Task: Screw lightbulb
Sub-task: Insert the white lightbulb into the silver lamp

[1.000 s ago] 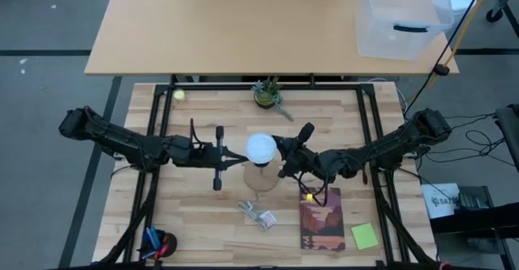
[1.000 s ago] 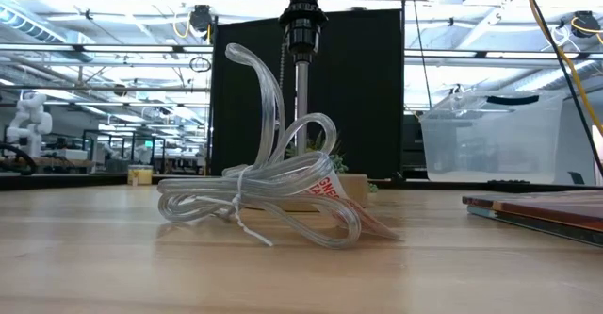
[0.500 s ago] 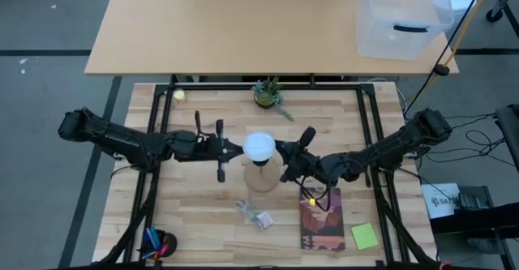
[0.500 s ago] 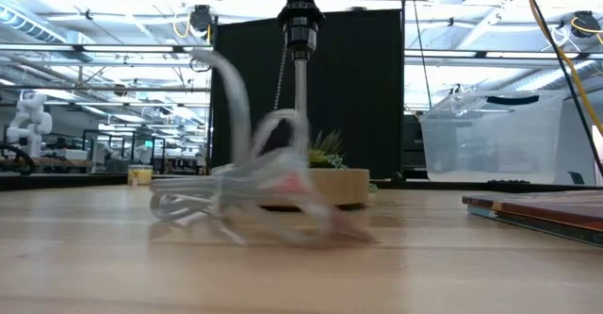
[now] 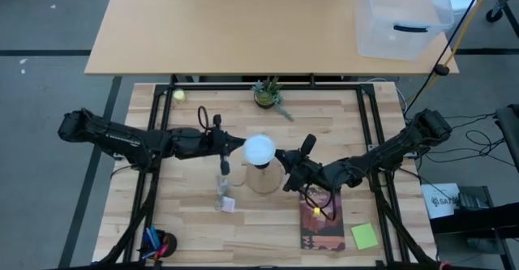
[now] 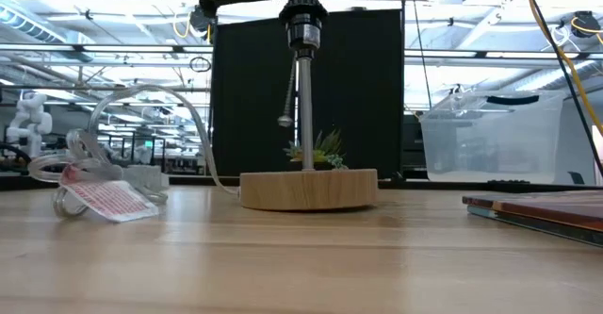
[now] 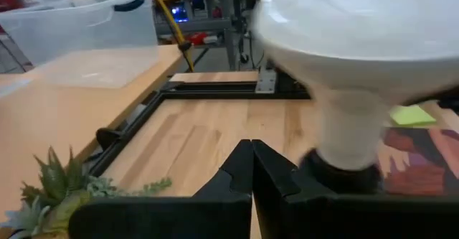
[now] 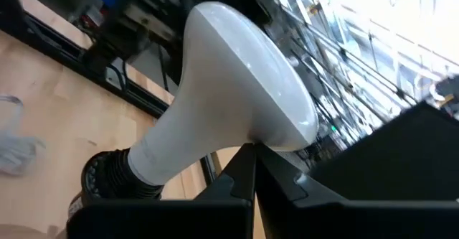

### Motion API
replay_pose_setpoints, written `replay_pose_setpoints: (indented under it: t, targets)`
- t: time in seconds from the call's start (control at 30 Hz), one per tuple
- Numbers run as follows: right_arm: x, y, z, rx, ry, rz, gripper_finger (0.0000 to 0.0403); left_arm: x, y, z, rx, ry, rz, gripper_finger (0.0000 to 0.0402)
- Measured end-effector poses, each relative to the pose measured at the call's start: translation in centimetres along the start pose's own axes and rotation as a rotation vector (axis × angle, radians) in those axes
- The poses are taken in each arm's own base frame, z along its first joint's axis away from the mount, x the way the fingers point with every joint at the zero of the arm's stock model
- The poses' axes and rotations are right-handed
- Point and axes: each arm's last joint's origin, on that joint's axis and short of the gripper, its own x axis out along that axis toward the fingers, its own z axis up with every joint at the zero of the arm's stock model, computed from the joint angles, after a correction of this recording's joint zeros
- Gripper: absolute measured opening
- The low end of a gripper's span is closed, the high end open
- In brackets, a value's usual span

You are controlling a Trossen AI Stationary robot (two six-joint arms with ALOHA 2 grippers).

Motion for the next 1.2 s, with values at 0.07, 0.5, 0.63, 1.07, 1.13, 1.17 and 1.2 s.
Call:
replay_pose_setpoints:
  t: [0.07, 0.5, 0.63, 1.07, 1.13, 1.17, 1.2]
  targets:
    - [0.0, 0.1, -0.2, 0.0, 0.034, -0.008, 0.0, -0.4, -0.3, 0.2, 0.01, -0.005, -0.016, 0.0]
    - [0.3, 0.6, -1.2, 0.078, 0.111, 0.008, 0.0, -3.2, -2.4, 2.4, 0.11, -0.164, -0.174, 0.0]
    - [0.8, 0.1, -1.4, 0.109, 0.119, -0.026, 0.0, -3.2, -2.5, 2.5, 0.107, -0.185, -0.187, 0.0]
    - [0.9, -1.1, -0.7, -0.02, 0.122, -0.127, 0.0, -2.3, -2.7, 2.7, 0.089, -0.244, -0.197, 0.0]
    - [0.9, -1.1, -0.7, -0.033, 0.119, -0.127, 0.0, -1.9, -2.7, 2.5, 0.091, -0.233, -0.19, 0.0]
    - [0.9, -1.1, -0.6, -0.035, 0.117, -0.129, 0.0, -1.7, -2.6, 2.3, 0.089, -0.225, -0.185, 0.0]
    - [0.9, -1.1, -0.6, -0.034, 0.114, -0.128, 0.0, -1.5, -2.6, 2.2, 0.089, -0.22, -0.181, 0.0]
